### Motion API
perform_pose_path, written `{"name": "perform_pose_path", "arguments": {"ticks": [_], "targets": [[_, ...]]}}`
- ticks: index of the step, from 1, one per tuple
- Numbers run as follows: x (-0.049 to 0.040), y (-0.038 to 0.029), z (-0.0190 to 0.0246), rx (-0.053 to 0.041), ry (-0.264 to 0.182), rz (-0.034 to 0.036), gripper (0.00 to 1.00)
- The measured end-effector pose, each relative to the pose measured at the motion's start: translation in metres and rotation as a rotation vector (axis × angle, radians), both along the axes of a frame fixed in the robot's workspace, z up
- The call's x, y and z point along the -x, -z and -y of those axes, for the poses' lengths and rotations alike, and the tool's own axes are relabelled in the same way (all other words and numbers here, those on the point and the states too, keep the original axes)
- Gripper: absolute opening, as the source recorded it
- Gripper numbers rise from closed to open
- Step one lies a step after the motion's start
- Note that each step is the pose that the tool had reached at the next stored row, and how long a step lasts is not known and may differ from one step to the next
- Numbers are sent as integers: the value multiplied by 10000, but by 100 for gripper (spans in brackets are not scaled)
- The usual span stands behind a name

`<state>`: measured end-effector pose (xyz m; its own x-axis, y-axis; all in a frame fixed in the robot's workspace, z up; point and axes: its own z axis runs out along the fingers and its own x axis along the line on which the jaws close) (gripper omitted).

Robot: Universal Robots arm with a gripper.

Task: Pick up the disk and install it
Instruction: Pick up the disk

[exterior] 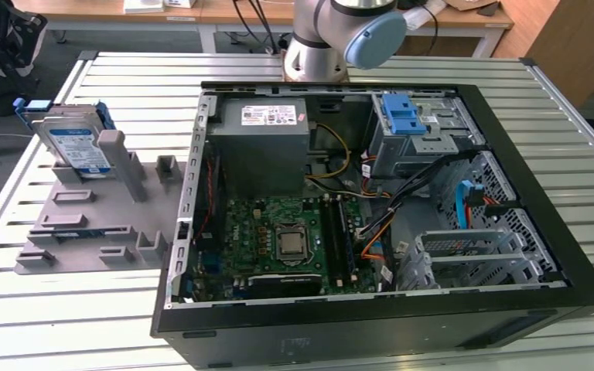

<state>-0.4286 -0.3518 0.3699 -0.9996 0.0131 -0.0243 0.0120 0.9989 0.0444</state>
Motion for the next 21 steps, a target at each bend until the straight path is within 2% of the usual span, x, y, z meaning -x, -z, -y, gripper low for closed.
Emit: {"name": "perform_pose_path", "arguments": {"ticks": [21], "targets": [[0, 0, 0, 0, -213, 0, 11]]}}
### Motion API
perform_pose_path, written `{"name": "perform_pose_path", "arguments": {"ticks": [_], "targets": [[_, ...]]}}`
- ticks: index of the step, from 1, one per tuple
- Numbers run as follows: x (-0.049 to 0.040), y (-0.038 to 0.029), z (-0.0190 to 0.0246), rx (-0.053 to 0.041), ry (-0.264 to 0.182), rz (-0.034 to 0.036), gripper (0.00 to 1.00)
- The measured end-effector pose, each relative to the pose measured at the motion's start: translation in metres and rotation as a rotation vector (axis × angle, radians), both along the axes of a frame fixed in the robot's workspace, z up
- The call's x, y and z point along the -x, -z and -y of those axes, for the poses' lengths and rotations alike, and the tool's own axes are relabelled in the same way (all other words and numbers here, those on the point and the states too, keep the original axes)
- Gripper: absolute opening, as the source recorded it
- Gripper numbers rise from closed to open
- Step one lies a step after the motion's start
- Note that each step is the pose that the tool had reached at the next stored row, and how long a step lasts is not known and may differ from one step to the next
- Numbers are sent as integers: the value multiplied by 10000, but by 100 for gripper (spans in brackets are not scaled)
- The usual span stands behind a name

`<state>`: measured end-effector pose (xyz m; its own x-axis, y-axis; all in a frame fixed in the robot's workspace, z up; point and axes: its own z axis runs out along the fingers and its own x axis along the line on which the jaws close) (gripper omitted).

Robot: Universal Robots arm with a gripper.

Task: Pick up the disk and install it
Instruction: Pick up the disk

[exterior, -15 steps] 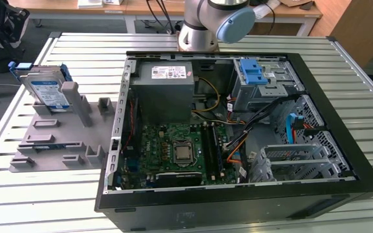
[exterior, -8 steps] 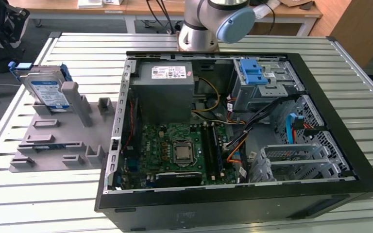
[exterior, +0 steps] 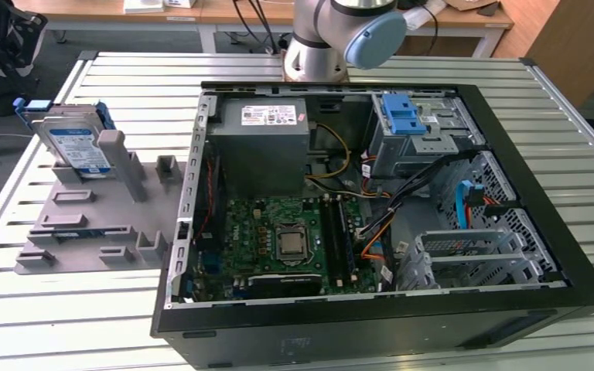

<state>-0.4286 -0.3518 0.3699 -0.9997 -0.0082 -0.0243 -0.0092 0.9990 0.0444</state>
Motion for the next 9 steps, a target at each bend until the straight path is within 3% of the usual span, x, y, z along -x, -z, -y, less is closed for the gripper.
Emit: {"name": "perform_pose_path", "arguments": {"ticks": [9], "targets": [[0, 0, 0, 0, -78, 0, 11]]}}
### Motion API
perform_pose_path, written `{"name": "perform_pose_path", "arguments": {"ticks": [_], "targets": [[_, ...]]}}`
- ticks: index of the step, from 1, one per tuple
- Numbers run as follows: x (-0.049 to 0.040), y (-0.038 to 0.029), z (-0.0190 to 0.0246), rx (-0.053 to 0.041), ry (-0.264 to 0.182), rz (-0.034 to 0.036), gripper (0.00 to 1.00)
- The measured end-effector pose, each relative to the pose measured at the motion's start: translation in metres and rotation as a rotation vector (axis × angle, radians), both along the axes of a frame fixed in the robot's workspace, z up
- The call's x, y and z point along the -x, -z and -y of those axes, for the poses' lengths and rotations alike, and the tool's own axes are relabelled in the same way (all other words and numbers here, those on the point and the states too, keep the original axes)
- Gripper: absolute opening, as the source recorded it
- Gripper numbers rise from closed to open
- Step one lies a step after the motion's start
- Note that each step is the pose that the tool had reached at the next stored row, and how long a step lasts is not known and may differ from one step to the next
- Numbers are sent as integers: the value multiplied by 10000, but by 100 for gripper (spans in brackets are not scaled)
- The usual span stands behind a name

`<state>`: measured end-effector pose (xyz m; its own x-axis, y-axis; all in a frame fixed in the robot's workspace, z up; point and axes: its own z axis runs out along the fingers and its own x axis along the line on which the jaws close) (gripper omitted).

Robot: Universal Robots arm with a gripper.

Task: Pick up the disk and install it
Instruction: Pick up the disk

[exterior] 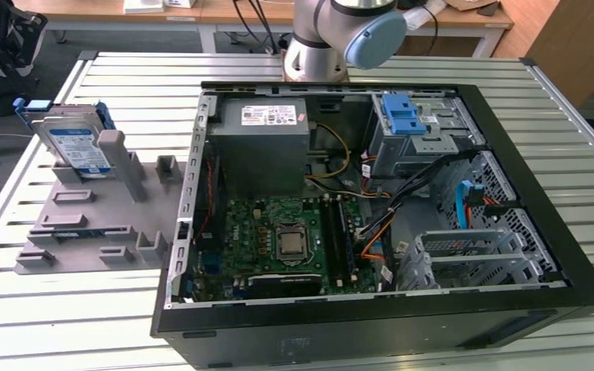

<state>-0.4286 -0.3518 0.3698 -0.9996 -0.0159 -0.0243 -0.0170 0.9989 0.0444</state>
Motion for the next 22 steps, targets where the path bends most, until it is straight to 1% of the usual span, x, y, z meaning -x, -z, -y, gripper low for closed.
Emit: {"name": "perform_pose_path", "arguments": {"ticks": [6, 19, 22], "targets": [[0, 0, 0, 0, -46, 0, 11], [0, 0, 0, 0, -364, -1, 11], [0, 0, 0, 0, -677, -1, 11]]}}
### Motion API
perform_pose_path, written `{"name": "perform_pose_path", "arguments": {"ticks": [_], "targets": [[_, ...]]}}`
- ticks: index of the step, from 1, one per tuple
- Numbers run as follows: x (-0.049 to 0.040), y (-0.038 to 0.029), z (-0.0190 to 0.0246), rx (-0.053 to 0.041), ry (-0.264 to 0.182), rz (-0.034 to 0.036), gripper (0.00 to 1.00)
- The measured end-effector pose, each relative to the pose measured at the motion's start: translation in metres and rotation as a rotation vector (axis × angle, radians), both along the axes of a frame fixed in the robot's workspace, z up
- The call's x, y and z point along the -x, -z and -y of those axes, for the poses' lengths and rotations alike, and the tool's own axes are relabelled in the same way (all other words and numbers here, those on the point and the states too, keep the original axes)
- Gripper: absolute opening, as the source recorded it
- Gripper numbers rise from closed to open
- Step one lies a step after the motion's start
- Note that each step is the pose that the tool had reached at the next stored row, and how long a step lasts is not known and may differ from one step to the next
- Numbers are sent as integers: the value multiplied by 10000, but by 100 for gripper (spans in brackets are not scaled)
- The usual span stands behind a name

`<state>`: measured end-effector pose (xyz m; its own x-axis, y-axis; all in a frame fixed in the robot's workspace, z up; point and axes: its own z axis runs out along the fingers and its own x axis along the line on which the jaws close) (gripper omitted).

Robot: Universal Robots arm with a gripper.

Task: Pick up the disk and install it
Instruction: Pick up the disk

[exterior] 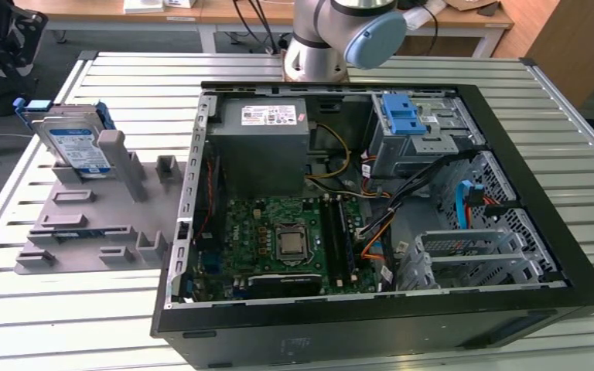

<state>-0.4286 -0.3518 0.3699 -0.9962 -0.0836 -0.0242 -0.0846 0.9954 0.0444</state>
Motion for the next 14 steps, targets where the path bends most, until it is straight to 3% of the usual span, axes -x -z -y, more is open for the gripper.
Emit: {"name": "perform_pose_path", "arguments": {"ticks": [14], "targets": [[0, 0, 0, 0, -1037, 1, 11]]}}
